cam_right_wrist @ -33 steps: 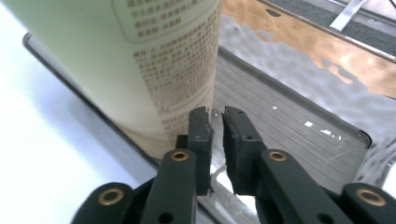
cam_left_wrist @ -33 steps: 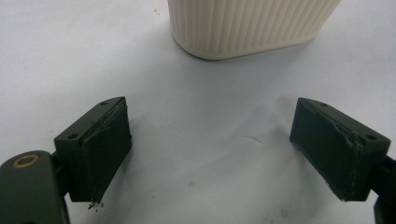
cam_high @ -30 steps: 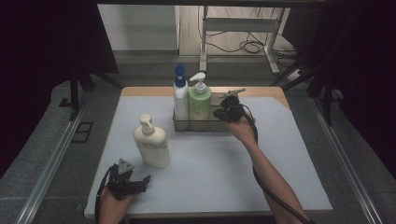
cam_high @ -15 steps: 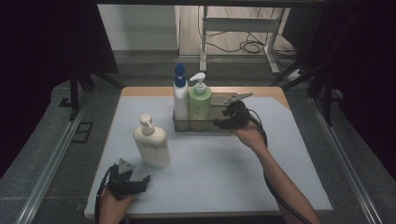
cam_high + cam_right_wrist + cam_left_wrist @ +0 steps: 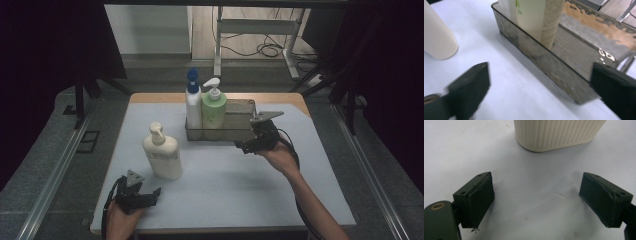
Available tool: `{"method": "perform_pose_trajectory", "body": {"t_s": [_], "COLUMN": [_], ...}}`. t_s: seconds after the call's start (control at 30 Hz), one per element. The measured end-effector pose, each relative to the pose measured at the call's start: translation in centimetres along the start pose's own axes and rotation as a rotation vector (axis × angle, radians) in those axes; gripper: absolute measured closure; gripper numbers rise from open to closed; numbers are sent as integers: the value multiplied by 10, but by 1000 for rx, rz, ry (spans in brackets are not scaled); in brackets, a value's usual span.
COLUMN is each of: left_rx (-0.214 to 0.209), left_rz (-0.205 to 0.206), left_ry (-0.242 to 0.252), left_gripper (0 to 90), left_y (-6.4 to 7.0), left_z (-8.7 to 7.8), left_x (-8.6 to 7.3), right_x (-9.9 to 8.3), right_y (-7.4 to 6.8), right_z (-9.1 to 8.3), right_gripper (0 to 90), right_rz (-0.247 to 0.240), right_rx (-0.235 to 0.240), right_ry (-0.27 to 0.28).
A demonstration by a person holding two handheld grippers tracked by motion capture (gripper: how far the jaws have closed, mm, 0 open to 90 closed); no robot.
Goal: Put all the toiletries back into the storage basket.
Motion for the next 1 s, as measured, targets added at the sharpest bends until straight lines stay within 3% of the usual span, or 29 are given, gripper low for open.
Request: {"method": "perform_pose_trajectory", "body": {"t_s": [0.13,0.5,1.0], "left_rx": [0,1,3], "left_rz": [0,0,0], "left_ry": [0,0,0], "left_gripper": [121,121,121], "left_y": [0,0,0], "left_z": [0,0,0], "left_x": [0,0,0], "right_x": [-12,-43,-99], "right_y": [-4,-16,-29], "right_z": [-10,-35,-58], "right_gripper": [0,0,0], "right_rz": [-27,-37,29], "right_rx": [-7,-47,-77], "right_ry": [-18,-33,-25]}}
Point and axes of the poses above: each handheld gripper's, and its own axes: z roughly forward along the jaws, x roughly out of its top, y roughly to its right, the point moved 4 cm from there along z, roughly forward along the jaws, and after that the axes turned 5 degrees about -z, right-handed, at the moved point
